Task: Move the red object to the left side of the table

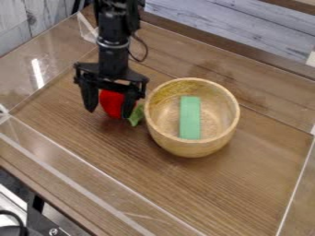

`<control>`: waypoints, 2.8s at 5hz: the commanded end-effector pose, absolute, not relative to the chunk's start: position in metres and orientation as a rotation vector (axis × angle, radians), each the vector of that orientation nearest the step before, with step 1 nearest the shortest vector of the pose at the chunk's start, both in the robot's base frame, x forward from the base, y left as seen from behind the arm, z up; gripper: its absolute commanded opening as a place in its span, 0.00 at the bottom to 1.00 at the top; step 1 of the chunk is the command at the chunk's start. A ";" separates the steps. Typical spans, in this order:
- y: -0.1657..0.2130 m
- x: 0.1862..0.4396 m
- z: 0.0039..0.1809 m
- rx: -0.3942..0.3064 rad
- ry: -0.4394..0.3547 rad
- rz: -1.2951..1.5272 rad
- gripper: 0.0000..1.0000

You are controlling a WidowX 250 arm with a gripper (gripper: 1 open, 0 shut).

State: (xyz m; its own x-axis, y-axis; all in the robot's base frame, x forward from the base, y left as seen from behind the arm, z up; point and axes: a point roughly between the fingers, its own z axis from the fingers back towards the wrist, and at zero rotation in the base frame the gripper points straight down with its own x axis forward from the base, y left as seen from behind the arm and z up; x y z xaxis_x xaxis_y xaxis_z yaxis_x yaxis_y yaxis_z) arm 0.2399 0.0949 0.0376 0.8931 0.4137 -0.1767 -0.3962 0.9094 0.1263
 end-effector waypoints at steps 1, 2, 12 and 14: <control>0.095 0.250 0.040 0.090 0.166 0.468 0.00; 0.093 0.255 0.035 0.084 0.165 0.481 0.00; 0.207 0.236 0.044 -0.112 0.082 0.862 0.00; 0.213 0.241 0.033 -0.123 0.103 0.806 1.00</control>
State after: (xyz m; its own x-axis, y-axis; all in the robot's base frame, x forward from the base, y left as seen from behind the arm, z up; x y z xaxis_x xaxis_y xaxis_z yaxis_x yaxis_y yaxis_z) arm 0.2370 0.2050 0.0213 0.6817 0.7078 -0.1853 -0.7272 0.6833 -0.0653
